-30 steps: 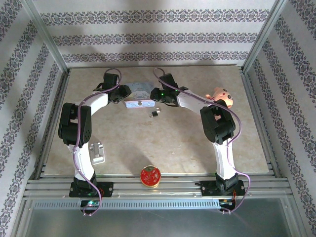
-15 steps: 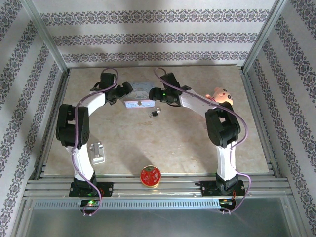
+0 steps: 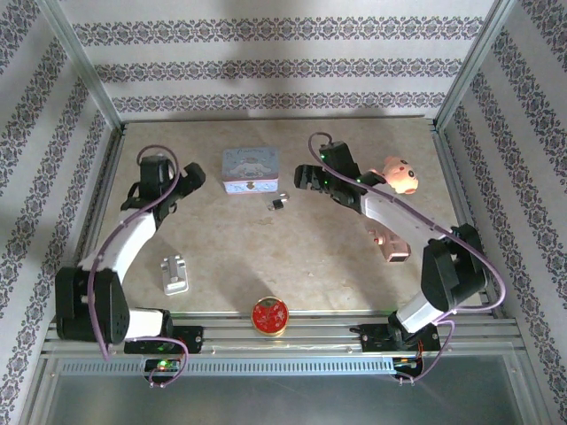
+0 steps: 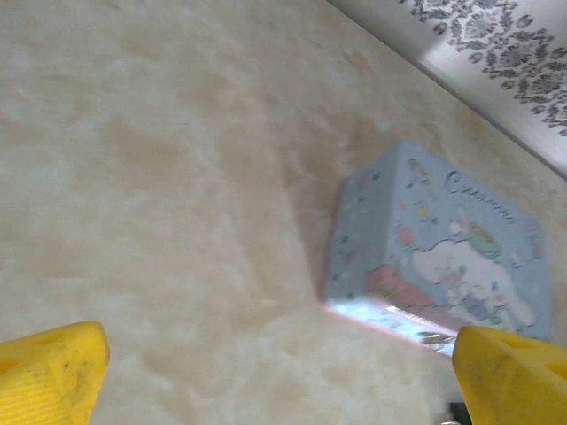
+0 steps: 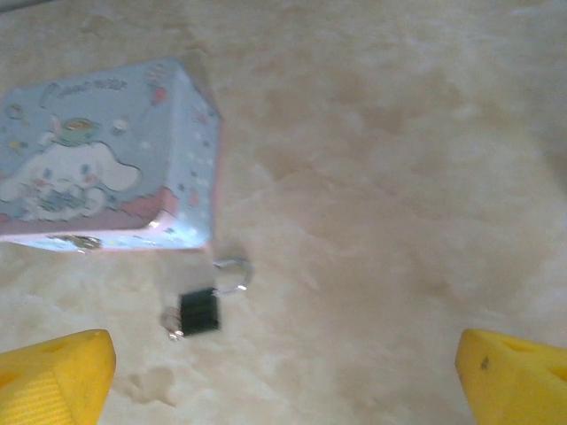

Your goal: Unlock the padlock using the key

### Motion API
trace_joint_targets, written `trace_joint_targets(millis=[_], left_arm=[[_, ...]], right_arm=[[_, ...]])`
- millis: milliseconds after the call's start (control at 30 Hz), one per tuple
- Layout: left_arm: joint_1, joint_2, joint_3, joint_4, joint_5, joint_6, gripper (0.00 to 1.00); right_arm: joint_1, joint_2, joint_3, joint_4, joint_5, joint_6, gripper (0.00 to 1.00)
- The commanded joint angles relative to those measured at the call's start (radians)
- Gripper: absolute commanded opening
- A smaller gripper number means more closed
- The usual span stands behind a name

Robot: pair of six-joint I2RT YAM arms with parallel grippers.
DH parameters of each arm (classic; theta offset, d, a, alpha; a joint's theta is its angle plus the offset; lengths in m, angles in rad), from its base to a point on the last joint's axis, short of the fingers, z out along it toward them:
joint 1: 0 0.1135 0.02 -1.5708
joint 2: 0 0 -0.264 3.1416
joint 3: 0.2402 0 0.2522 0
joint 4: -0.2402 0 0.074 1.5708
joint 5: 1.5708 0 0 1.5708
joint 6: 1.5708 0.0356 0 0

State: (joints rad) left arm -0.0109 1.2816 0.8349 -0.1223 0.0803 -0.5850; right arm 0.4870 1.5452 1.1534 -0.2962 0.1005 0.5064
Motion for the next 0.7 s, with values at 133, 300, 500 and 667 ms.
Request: trace_joint_targets(millis=[133, 300, 500, 667], left_arm=[[0.011, -0.265, -0.242, 0.185, -0.175, 0.131, 0.99], [0.011, -0.422, -0.374, 0.261, -0.206, 0.168, 0.99], [0.011, -0.536, -0.507, 0.357, -0.230, 0.253, 0.99], [0.011, -0.528, -0.626, 0.548, -0.271, 0.336, 0.99]], right_arm=[[0.001, -0.205, -0.163, -0.006, 0.177, -0.033, 0.98], [-0.008, -0.336, -0.275, 0.002, 0.245, -0.038, 0.98], [-0.011, -0.520, -0.435, 0.076, 0.286, -0.081, 0.98], [-0.023, -0.640, -0.518, 0.075, 0.375, -0.093, 0.98]])
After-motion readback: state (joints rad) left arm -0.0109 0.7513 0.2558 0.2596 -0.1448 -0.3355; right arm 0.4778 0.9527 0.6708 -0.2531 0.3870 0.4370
